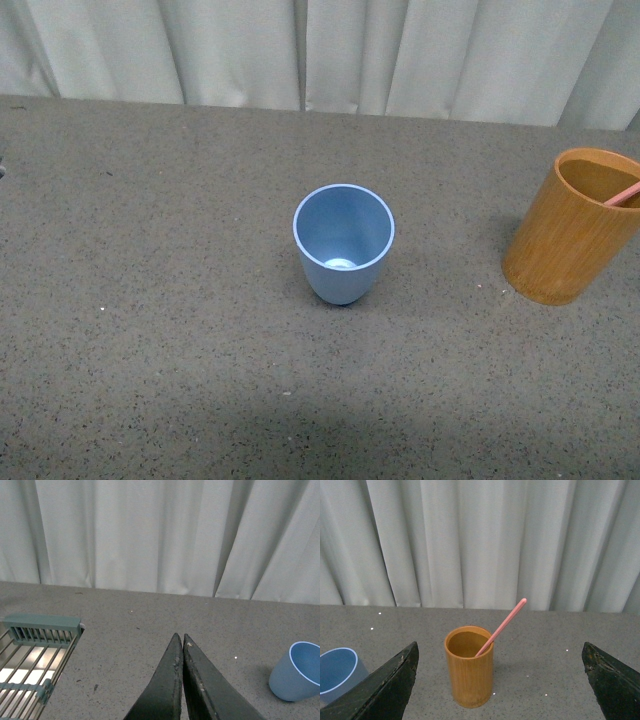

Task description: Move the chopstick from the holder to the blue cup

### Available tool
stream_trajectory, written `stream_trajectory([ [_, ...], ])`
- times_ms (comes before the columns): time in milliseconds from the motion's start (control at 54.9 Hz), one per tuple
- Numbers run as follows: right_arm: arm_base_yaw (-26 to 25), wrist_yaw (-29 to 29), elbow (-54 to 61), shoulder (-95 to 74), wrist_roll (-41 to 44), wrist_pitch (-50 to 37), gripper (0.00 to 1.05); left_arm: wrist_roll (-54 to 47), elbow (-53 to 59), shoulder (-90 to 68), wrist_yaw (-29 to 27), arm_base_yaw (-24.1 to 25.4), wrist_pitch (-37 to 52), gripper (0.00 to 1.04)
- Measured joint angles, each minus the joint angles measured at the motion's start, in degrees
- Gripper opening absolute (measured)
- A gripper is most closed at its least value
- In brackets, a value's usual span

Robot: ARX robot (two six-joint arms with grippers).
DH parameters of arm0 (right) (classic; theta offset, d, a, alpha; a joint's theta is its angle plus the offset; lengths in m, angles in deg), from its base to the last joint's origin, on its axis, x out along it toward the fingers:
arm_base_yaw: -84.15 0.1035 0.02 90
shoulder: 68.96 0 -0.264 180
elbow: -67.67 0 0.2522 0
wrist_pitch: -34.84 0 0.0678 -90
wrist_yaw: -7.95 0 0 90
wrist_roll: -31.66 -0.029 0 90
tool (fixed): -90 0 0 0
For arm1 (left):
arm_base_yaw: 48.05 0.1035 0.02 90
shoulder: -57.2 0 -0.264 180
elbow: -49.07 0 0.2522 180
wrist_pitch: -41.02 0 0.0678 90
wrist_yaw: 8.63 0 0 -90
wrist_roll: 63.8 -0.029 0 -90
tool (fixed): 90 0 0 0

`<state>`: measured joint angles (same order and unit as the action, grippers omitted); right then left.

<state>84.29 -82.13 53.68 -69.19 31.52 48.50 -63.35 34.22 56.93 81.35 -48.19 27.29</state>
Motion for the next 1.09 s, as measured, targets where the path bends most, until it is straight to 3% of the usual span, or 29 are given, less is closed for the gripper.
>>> stream_trajectory([
  [146, 0.0, 0.0, 0.0, 0.0, -0.02, 0.0, 0.95, 0.04, 0.0, 0.0, 0.02, 0.0, 0.0, 0.04],
  [382, -0.09, -0.17, -0.02, -0.11, -0.37, 0.11, 0.95, 0.0, 0.0, 0.0, 0.0, 0.0, 0.0, 0.45],
  [455, -2.01, -3.41, -0.9, -3.39, -4.7, 0.0, 0.95, 0.0, 0.0, 0.0, 0.0, 0.0, 0.0, 0.55],
  [582, -8.44, -4.04, -4.5, -22.38, -10.27, -14.97, 0.95, 0.0, 0.0, 0.04, 0.02, 0.0, 0.0, 0.78],
  [710, -10.16, -3.82, -10.38, -43.56, -9.84, -29.81, 0.95, -0.04, 0.0, 0.04, 0.0, 0.0, 0.0, 1.0],
  [874, -10.19, -1.92, -17.84, -61.22, -9.7, -31.28, 0.95, -0.07, 0.0, 0.04, 0.0, 0.0, 0.0, 0.98],
  [1092, -7.58, 3.04, -25.0, -72.39, -9.75, -29.14, 0.95, -0.09, 0.0, 0.04, 0.02, 0.0, 0.0, 0.98],
])
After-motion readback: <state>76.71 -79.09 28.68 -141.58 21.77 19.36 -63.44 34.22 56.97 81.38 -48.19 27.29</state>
